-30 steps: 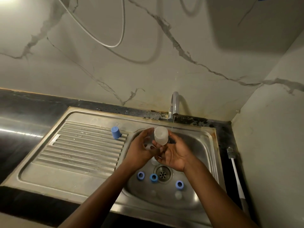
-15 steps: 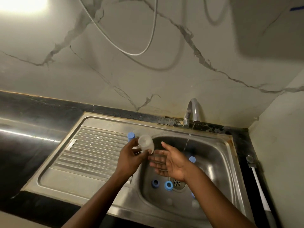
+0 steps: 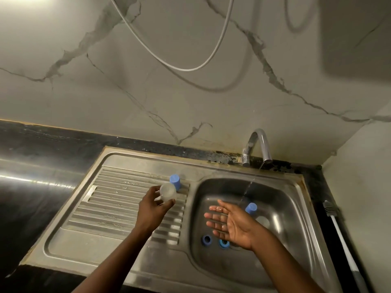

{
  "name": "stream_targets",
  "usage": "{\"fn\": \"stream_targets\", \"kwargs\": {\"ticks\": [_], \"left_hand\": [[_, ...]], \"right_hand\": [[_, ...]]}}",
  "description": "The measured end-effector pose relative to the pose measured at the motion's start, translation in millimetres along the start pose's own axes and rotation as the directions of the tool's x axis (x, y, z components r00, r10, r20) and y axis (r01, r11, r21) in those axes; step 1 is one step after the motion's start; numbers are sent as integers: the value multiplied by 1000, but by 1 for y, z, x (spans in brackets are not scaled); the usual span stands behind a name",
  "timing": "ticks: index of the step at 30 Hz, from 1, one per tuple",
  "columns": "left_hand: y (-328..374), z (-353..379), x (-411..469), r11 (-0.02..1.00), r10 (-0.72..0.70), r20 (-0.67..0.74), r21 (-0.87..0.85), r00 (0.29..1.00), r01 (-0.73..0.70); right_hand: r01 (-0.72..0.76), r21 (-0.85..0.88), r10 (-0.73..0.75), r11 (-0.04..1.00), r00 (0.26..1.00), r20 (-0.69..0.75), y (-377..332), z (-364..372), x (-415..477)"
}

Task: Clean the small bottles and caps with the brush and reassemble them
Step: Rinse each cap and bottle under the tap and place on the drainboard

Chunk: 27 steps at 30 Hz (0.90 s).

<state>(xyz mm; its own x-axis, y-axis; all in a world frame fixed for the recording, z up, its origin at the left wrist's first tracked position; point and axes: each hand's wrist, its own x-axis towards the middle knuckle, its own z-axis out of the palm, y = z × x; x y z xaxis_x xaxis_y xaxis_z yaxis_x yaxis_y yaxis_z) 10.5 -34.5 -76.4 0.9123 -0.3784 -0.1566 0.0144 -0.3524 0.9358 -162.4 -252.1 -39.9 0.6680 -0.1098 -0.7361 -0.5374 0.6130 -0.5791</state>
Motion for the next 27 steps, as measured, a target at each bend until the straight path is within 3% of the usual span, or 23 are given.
{"fn": "stream_targets", "kwargs": {"ticks": [17,27], "left_hand": [[-18,4,15,1000,-20,29,-11,999,20],[-20,-1,7,998,-53,-51,-21,997,52]], "right_hand": [[15,11,-15,1000,1000,-18,-2,-5,4],[7,-51,-8,999,1000,-19,-1,-6,12]]}}
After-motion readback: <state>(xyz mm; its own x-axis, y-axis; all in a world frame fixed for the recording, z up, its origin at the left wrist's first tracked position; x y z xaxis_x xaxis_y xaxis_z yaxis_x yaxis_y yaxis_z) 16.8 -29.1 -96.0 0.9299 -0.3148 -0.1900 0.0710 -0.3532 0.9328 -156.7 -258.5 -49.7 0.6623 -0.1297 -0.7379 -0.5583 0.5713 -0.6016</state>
